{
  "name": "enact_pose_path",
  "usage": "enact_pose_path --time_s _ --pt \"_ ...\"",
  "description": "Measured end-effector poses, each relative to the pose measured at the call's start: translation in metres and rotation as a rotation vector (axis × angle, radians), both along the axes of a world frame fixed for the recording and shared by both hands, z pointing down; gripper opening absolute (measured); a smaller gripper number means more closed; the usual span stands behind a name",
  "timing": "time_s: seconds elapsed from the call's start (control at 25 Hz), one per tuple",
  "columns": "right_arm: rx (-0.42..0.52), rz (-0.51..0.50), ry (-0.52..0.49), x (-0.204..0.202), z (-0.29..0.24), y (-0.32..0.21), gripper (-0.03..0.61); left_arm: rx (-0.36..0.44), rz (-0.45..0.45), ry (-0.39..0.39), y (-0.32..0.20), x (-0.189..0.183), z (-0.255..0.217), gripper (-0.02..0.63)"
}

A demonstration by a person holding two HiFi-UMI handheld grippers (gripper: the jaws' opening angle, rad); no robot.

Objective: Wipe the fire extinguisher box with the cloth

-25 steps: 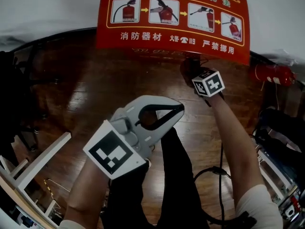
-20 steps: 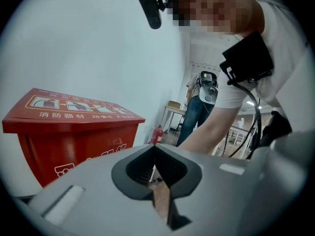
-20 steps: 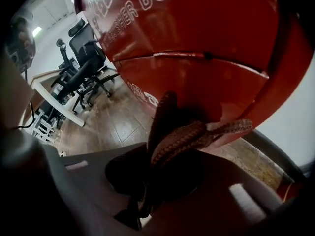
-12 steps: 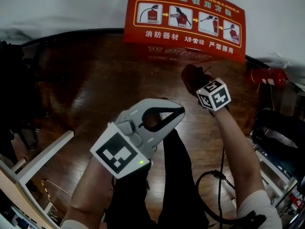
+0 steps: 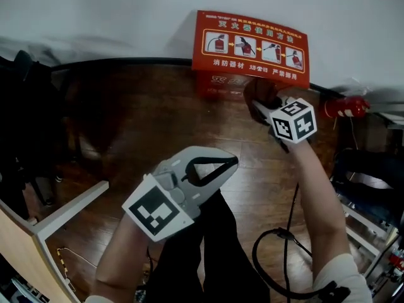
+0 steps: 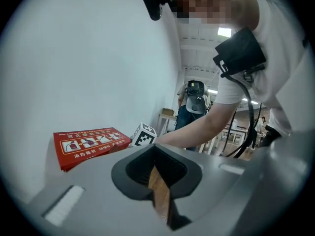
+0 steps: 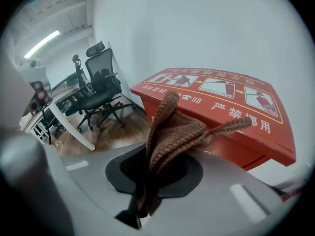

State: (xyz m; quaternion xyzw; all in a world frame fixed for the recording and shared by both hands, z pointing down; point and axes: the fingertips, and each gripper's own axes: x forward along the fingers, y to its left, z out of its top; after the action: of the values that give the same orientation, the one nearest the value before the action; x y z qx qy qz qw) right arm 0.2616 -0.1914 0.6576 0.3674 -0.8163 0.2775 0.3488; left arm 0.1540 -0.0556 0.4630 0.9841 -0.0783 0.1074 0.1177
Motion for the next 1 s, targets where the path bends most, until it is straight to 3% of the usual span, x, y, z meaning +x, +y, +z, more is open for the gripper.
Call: enact_pose_path --time_s 0.68,1.0 --pt "-0.136 0.0 0.061 0.002 0.164 -0.022 0.052 -0.028 -0.03 0.003 -0.044 0.004 0.062 0.0" --pt "-0.253 -0.032 0.108 -0.003 0.257 -0.017 0.052 -0.04 -0.092 0.021 -0.057 -0.008 0.104 0.0"
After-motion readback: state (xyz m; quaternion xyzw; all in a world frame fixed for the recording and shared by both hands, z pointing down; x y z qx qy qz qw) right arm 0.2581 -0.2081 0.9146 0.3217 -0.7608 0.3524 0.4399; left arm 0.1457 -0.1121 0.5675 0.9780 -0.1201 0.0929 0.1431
